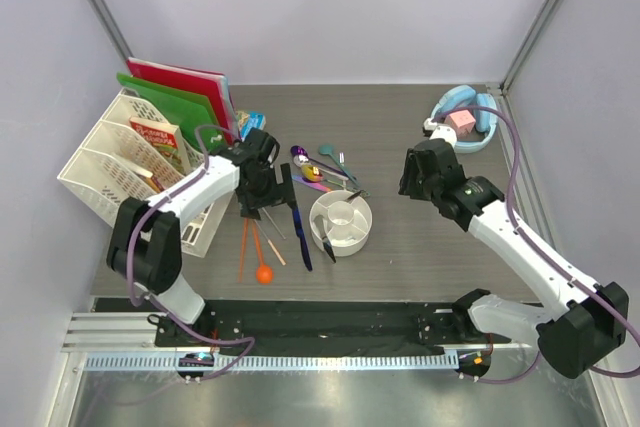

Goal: Sort the eating utensils into containers
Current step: Move the storage box to the center of the board.

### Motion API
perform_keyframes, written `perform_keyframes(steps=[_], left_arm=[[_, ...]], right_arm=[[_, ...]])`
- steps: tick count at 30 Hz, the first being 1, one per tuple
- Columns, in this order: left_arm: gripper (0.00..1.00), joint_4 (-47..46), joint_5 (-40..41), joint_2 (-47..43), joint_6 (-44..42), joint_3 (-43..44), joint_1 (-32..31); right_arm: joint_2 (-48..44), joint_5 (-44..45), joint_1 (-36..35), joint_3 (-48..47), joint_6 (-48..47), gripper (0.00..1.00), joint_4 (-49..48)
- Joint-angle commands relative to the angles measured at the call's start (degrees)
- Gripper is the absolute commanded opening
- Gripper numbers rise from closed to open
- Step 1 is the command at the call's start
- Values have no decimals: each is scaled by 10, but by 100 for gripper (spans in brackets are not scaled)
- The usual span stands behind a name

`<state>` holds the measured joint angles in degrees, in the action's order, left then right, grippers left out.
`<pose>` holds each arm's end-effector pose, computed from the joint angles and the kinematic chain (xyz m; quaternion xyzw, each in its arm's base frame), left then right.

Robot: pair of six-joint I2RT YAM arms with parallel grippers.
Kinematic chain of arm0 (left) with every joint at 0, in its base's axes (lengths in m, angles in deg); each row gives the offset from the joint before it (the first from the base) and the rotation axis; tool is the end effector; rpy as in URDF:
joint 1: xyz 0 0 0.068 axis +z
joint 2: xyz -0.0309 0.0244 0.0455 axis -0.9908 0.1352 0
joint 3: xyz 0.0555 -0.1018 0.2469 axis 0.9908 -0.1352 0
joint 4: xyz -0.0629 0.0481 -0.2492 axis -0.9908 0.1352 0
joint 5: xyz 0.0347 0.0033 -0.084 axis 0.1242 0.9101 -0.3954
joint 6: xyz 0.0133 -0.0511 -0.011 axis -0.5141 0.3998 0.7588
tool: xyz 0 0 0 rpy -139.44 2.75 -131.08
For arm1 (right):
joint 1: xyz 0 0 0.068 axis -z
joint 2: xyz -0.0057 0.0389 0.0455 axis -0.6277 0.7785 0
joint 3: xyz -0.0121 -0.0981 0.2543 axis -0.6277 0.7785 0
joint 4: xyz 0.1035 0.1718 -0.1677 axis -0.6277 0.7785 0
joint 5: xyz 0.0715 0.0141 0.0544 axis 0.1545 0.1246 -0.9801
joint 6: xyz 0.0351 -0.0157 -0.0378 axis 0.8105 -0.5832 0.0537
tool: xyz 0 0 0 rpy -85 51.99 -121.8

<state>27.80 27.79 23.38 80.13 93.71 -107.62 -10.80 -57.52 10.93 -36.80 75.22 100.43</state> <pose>0.2839 -0.1392 0.2269 -0.1032 0.9790 -0.1358 0.1119 0.2120 0.1008 0.3046 0.0470 0.9023 0.0671 0.4231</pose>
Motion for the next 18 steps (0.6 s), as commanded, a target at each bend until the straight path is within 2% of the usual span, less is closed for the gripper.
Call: perform_keyframes(steps=[1, 9, 18], left_arm=[[97, -14, 10, 11, -4, -11, -5], [96, 8, -10, 126, -7, 54, -44], [95, 16, -4, 154, 19, 49, -106]], right_arm=[[2, 3, 7, 8, 25, 46, 5], [0, 6, 19, 11, 16, 46, 14], [-25, 7, 29, 36, 22, 46, 33]])
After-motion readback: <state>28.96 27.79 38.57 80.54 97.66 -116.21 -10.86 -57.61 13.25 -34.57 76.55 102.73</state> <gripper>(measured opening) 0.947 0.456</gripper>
